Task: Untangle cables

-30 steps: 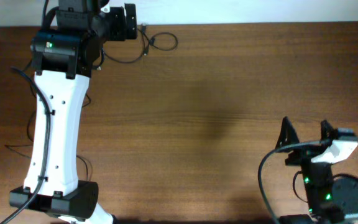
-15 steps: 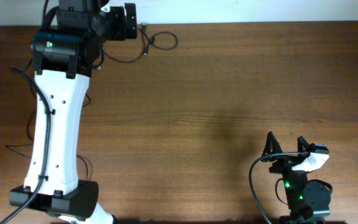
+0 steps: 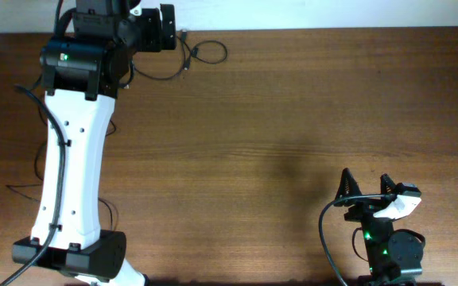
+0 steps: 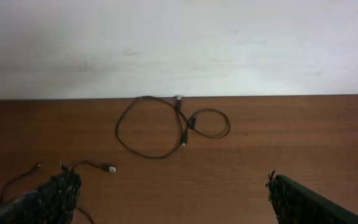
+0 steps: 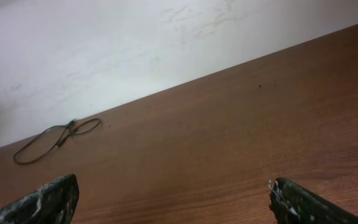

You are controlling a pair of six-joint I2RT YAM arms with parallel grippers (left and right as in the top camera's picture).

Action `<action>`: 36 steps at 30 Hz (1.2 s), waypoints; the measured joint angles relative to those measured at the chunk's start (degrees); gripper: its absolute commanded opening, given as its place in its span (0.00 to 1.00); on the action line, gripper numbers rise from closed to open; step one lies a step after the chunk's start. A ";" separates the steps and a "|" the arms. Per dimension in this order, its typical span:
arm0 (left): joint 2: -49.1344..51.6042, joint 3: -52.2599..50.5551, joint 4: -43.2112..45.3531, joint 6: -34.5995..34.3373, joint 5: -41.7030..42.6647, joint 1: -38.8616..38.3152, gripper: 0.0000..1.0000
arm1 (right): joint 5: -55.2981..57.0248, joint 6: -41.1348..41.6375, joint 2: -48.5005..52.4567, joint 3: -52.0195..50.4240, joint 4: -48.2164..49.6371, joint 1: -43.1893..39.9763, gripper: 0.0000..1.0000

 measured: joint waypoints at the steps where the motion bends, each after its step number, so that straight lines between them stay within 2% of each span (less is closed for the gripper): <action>1: -0.02 0.00 -0.22 0.24 -0.72 0.00 0.99 | 0.00 -0.04 0.00 0.00 0.00 0.00 0.99; 8: -0.02 -0.09 -3.39 1.55 -4.55 -1.36 0.99 | 0.00 0.00 0.00 0.00 0.00 0.00 0.99; 11: -1.62 -4.02 -1.53 1.55 -4.13 -1.44 0.99 | 0.00 -0.02 0.00 0.00 0.00 0.00 0.99; 14: -7.63 -16.98 10.08 1.60 -1.84 -1.38 0.99 | 0.00 -0.02 0.02 0.00 0.02 0.00 0.99; 17: -19.15 -39.21 26.64 1.75 1.62 -0.50 0.99 | 0.00 0.02 -0.04 -0.07 0.17 0.00 0.99; 19: -26.43 -51.30 33.24 1.75 3.26 0.94 0.99 | 0.00 0.00 -0.04 -0.11 0.22 0.00 0.99; 21: -34.75 -63.28 39.12 1.75 4.22 2.58 0.99 | 0.00 0.02 -0.11 -0.15 0.37 0.00 0.99; 22: -42.29 -73.50 45.29 1.75 4.70 3.93 0.99 | 0.00 0.00 -0.09 -0.17 0.37 0.00 0.99; 24: -47.87 -80.13 50.27 1.75 4.79 4.85 0.99 | -0.02 0.02 -0.13 -0.20 0.44 0.00 0.99; 25: -56.02 -90.20 57.46 1.75 5.07 6.08 0.99 | -0.04 0.02 -0.15 -0.20 0.39 0.00 0.98; 27: -64.63 -99.80 65.20 1.77 5.20 7.21 0.99 | -0.17 -0.02 -0.20 -0.20 0.39 0.00 0.99; 32: -81.61 -117.74 70.71 2.54 5.38 8.92 0.99 | -0.17 0.00 -0.20 -0.22 0.42 0.00 0.99; 34: -87.17 -122.33 70.66 3.63 5.38 9.03 0.99 | -0.20 0.00 -0.20 -0.22 0.42 0.00 0.99; 36: -89.85 -124.02 66.95 4.35 5.35 9.03 0.99 | -0.17 0.04 -0.22 -0.22 0.42 0.00 0.99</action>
